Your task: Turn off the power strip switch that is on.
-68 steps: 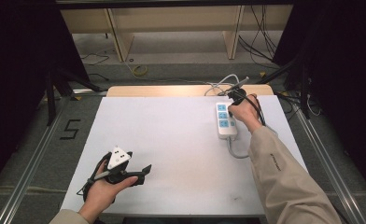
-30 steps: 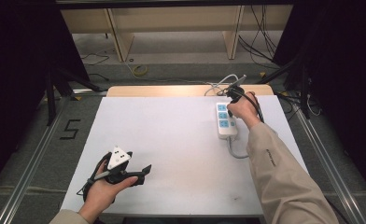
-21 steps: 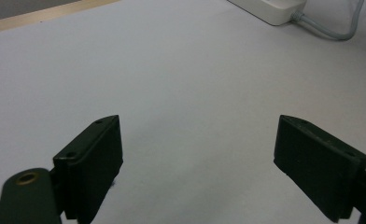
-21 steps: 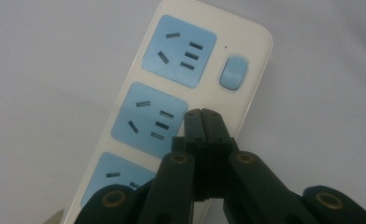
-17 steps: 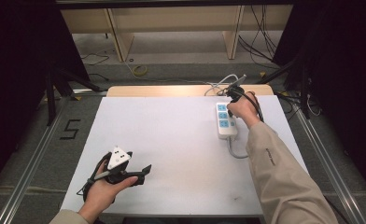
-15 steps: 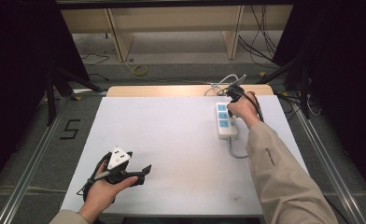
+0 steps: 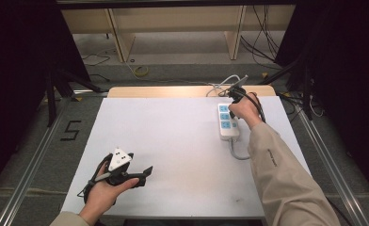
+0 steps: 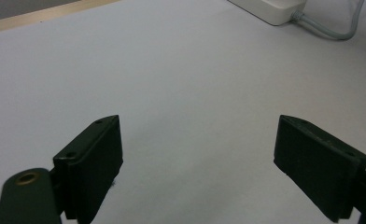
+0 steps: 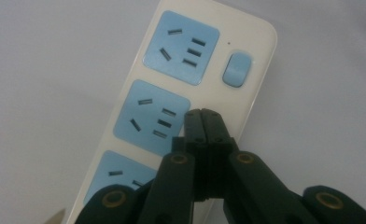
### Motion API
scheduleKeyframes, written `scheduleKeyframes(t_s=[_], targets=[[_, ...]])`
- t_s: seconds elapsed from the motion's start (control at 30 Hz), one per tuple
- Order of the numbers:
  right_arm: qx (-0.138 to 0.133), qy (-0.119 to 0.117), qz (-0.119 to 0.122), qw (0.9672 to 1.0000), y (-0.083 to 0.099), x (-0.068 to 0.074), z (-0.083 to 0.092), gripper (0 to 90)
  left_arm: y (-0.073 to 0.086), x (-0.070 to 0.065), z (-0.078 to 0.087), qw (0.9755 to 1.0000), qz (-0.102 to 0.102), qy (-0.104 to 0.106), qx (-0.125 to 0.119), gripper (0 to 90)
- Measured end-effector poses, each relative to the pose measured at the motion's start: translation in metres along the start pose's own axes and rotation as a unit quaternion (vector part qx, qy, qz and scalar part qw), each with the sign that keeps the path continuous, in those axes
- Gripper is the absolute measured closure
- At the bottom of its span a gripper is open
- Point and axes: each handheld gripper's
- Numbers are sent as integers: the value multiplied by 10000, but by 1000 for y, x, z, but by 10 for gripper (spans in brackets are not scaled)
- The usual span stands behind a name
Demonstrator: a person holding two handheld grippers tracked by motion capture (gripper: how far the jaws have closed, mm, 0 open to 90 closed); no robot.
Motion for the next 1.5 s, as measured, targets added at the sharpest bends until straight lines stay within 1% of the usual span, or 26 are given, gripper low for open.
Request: scheduleKeyframes(t_s=[0.6,0.93,1.5], targets=[[-1,0,-23,10000,0,0,0,900,0,0,0,10000,4,-1,0,149],[5,64,50,10000,0,2,0,900,0,0,0,10000,4,5,-3,149],[-23,74,36,10000,1,3,0,900,0,0,0,10000,-3,3,6,149]])
Point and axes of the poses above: each handheld gripper's, and its own axes: z roughly backward along the jaws, y roughly out of its underside, x roughly to its left, and after that the axes turned 14 degrees about -y, right-handed
